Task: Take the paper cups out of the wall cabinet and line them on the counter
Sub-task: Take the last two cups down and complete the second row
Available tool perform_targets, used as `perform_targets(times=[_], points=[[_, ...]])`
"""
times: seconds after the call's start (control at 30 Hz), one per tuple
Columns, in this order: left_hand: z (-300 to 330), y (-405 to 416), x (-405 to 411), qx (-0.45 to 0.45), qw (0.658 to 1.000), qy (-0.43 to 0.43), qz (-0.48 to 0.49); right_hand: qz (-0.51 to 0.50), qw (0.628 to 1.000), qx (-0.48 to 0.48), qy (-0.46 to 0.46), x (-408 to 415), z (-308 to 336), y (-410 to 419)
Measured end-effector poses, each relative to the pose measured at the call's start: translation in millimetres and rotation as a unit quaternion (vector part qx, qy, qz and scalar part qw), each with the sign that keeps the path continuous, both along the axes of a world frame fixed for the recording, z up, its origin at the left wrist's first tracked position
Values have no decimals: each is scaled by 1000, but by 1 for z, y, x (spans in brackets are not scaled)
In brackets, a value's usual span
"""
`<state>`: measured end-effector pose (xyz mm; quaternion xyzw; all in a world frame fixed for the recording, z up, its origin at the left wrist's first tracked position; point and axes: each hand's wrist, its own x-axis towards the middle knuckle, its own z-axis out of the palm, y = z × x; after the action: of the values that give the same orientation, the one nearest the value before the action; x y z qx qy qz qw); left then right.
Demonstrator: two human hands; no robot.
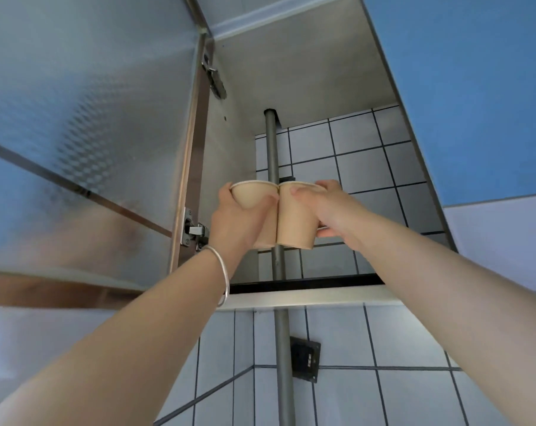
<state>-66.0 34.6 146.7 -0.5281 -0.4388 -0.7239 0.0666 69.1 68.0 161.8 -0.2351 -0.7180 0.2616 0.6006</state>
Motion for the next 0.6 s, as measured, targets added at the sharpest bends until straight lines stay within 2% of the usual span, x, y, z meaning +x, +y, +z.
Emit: perform_targets(times=[0.13,0.27,0.43,0.6], points=[[-26,-34,9,4,993,-86,-80,68,994,-10,86,0,-32,-34],[-79,-68,12,-29,981,-128,-142,100,984,-57,134,-8,-89,-62],[-183,-118,10,-45,982,-167,-76,164,972,-103,132,-22,-193,-99],[-297,-174,7,-77,962,-260,-1,199,958,-186,87,-41,-302,-141]])
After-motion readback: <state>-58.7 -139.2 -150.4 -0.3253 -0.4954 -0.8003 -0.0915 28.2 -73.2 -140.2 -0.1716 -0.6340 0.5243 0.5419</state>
